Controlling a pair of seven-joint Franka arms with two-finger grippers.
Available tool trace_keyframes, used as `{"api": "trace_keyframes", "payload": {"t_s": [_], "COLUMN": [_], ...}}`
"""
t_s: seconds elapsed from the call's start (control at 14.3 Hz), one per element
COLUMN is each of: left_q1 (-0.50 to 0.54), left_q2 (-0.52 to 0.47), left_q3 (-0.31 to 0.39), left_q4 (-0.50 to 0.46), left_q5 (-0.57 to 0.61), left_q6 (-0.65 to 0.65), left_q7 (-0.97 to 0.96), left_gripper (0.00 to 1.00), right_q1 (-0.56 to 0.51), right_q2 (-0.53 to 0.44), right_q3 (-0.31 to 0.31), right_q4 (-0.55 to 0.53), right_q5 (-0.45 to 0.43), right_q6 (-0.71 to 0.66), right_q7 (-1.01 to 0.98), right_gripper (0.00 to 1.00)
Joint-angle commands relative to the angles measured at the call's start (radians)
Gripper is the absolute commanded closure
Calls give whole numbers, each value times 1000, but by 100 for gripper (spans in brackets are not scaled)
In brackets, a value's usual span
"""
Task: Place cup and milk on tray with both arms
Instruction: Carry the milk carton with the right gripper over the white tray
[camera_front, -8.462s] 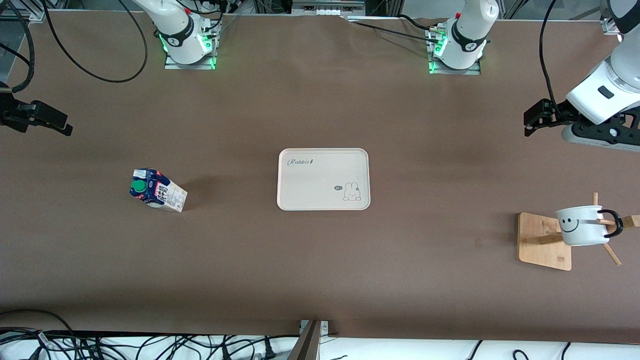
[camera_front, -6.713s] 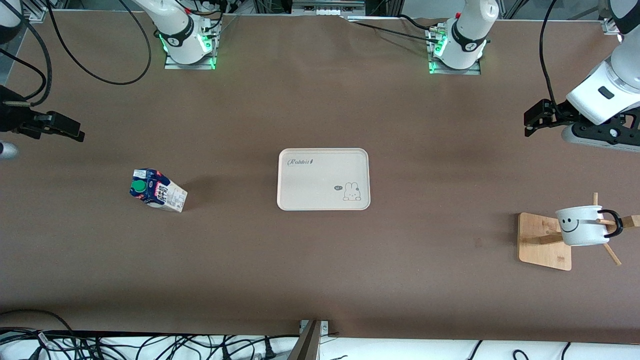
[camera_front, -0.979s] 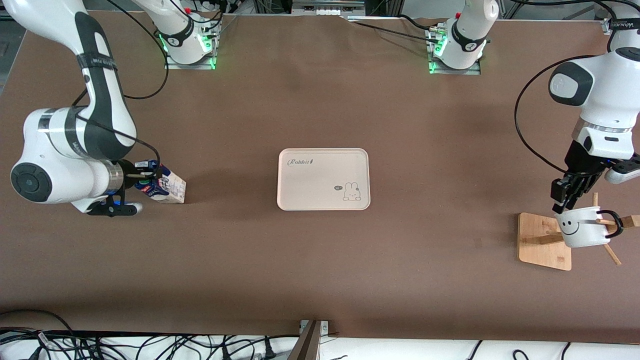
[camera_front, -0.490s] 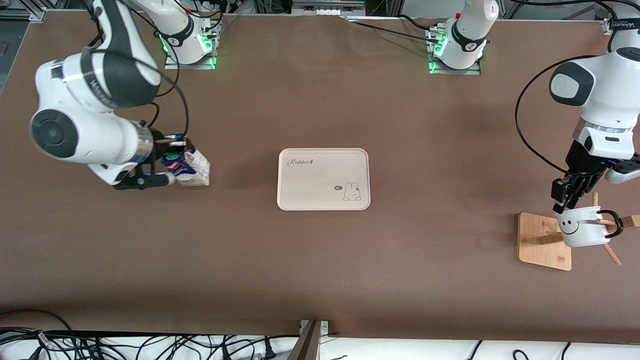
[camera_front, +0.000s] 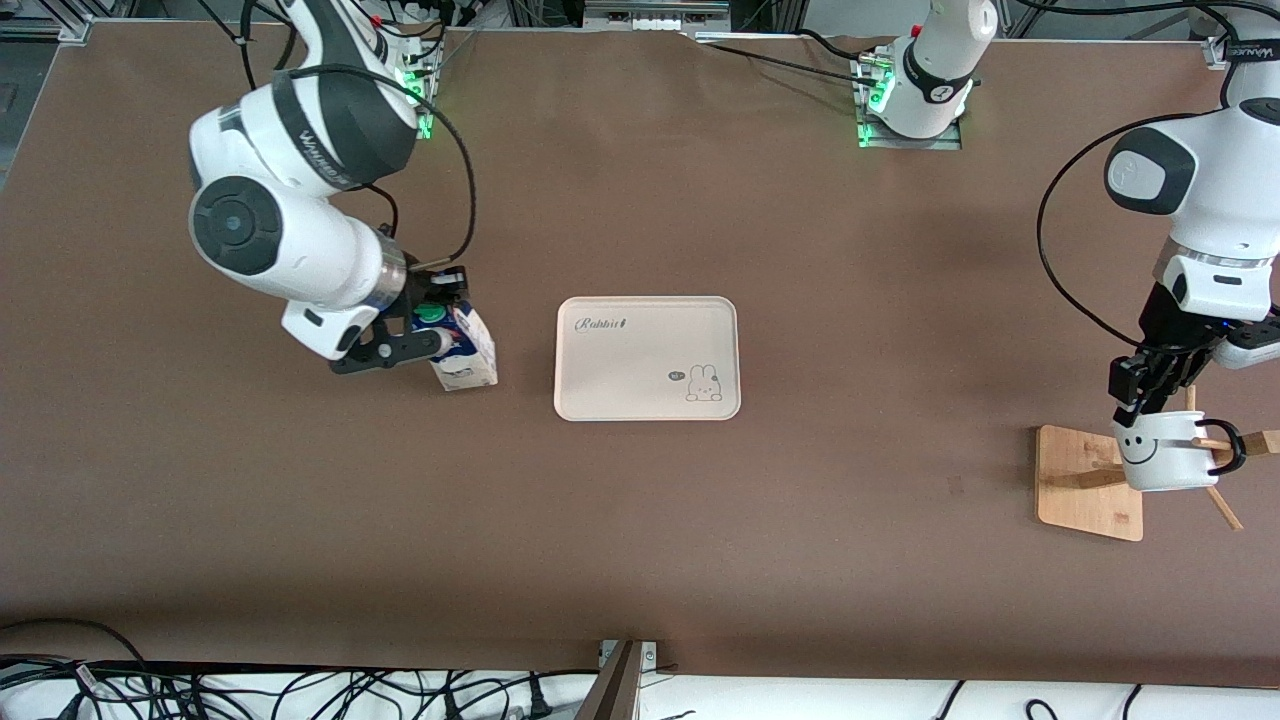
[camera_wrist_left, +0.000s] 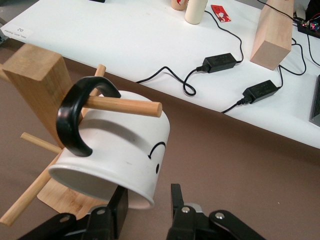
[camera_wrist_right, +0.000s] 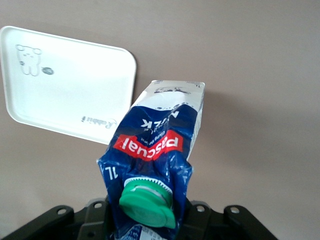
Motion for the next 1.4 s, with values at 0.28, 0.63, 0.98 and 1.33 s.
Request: {"api": "trace_keyframes", "payload": {"t_s": [0.28,0.63,0.98,1.33], "left_q1": [19,7,7,8], "left_q2": [58,46,7,-77], "left_q3": [-5,-11,-51,-118], "left_q4": [58,58,58,57], "left_q5": [-18,-12,-9,-9], "left_q6": [26,25,17,-124], "left_q7": [94,95,158,175], "left_gripper": [85,100,100,100], "right_q1": [191,176,152,228], "right_q2": [76,150,170,167], "right_q3": [-4,-11,-8,-6], "right_q4": [6,4,6,12], "right_q5": [66,67,71,70], "right_q6": [176,240,259,263], "right_q7": [96,226,291,402], "right_gripper": [59,59,59,59]}}
